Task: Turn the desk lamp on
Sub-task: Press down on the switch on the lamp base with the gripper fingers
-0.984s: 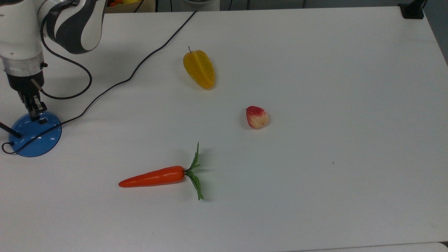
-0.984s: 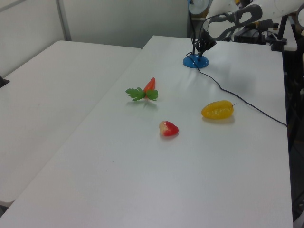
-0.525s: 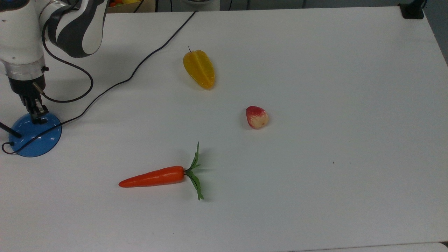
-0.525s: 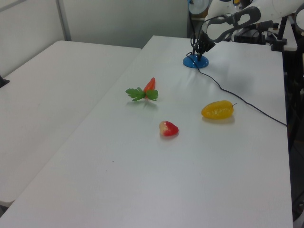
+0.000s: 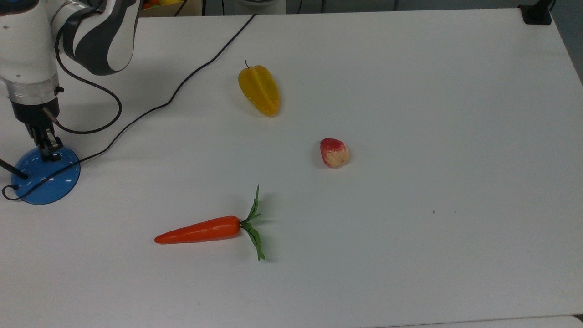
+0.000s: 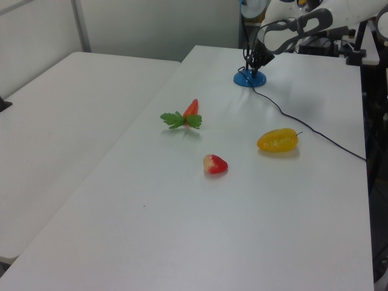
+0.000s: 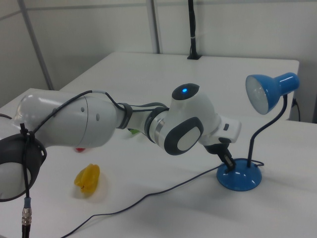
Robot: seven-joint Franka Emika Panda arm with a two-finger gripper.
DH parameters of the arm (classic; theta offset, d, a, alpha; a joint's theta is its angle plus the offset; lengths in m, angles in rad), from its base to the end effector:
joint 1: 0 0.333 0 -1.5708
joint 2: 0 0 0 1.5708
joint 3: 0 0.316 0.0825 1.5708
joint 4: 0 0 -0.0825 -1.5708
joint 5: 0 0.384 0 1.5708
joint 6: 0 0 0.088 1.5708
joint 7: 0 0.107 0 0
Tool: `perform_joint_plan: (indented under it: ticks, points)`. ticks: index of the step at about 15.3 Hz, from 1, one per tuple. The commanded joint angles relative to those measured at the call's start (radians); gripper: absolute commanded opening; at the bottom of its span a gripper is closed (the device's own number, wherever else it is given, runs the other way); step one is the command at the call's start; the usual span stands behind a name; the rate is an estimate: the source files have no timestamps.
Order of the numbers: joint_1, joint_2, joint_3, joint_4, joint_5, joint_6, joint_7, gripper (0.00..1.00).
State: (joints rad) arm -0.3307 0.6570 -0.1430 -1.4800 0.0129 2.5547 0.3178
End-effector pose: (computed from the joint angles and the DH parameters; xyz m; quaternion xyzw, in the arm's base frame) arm 0.6778 -0.3223 0.3381 0.9087 -0.3590 0.2069 0.0511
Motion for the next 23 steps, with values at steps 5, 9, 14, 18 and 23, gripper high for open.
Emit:
perform_joint_plan:
  ticks: [5,9,14,18,23]
  points:
    - [0.009,0.024,-0.004,0.009,-0.027,0.053,0.020,0.00]
    - [0.007,0.020,-0.004,0.009,-0.024,0.052,0.021,0.00]
    - [0.009,-0.008,-0.003,0.009,-0.024,0.044,0.018,0.00]
    - [0.010,-0.011,-0.003,0.006,-0.024,0.042,0.018,0.00]
    - [0.012,-0.011,0.003,0.000,-0.025,0.036,0.015,0.00]
